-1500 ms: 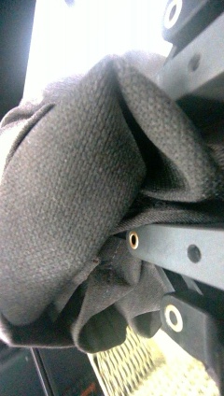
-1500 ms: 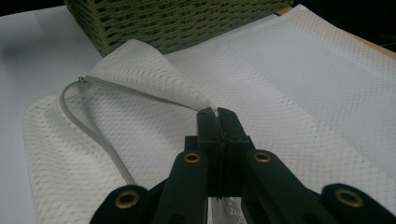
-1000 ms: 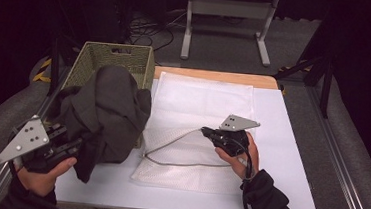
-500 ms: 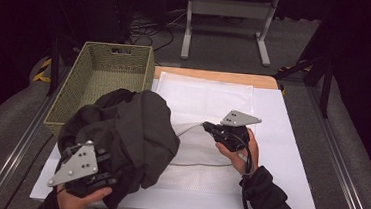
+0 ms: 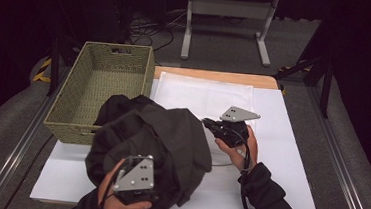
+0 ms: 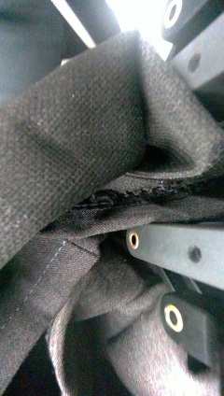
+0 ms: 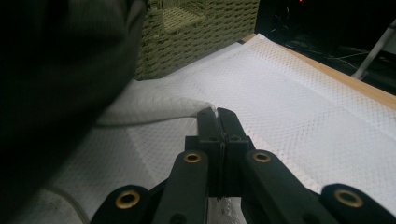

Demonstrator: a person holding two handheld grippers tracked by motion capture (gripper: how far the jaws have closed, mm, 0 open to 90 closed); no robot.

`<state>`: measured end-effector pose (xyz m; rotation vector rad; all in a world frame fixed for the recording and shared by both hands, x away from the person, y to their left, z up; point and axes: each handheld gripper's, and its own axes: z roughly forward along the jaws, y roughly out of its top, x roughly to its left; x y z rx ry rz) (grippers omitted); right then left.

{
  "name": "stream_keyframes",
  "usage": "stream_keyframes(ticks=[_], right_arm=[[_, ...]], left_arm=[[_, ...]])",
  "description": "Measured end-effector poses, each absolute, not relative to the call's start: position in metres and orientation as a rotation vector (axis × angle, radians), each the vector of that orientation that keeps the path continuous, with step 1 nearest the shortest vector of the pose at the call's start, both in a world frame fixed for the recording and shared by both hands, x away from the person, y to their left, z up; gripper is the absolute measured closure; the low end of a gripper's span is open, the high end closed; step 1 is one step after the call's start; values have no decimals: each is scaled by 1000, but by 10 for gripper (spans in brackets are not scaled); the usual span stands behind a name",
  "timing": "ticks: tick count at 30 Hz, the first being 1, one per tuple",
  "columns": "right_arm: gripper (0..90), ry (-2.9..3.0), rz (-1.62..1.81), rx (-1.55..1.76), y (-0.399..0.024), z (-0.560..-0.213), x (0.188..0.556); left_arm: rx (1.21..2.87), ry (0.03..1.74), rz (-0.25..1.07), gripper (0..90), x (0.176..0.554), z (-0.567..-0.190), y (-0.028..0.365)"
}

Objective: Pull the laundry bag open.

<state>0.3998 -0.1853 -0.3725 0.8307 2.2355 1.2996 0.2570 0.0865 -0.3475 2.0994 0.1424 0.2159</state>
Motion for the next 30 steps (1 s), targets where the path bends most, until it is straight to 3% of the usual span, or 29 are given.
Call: stream_keyframes(ticks=[4, 6, 9, 18, 30], right_arm=[[898, 2223, 1326, 837, -187, -368, 399], [899, 2219, 1336, 828, -188, -366, 397], [899, 2215, 1343, 815, -188, -363, 394], [900, 2170, 1411, 769, -193, -345, 381], [900, 2187, 1490, 652, -181, -328, 354]], left_arm=[[2197, 173, 186, 713, 275, -364, 58], [2214, 192, 75, 711, 293, -375, 52], [2250, 192, 29, 709, 304, -385, 41], [2361, 361, 53, 707, 345, -406, 20], [2237, 674, 83, 698, 383, -402, 24]])
